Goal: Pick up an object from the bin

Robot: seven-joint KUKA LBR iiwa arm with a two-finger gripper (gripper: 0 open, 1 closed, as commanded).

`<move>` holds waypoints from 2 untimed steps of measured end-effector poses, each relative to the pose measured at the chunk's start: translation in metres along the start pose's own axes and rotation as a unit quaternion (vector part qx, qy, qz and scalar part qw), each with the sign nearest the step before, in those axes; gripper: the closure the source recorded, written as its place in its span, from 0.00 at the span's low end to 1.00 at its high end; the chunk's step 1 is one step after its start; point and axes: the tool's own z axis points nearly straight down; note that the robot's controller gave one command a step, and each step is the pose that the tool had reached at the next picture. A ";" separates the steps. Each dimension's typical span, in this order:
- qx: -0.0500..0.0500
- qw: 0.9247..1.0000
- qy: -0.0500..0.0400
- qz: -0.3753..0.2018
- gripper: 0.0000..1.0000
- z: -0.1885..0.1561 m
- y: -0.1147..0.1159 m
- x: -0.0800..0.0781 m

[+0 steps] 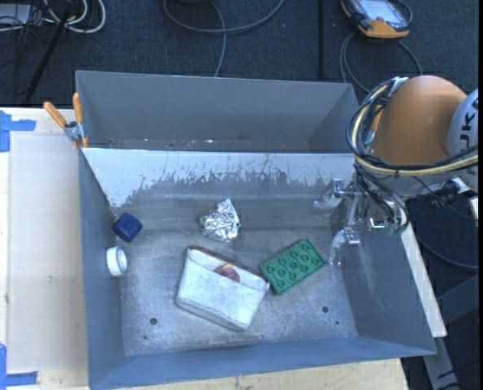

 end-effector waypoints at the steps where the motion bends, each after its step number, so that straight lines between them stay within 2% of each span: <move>1: 0.001 0.975 -0.006 -0.223 0.00 0.104 0.008 0.001; 2: 0.001 0.959 -0.005 -0.282 0.00 0.077 0.030 0.004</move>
Offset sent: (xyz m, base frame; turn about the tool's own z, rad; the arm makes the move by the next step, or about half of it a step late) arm -0.0048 0.0077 -0.1079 -0.4525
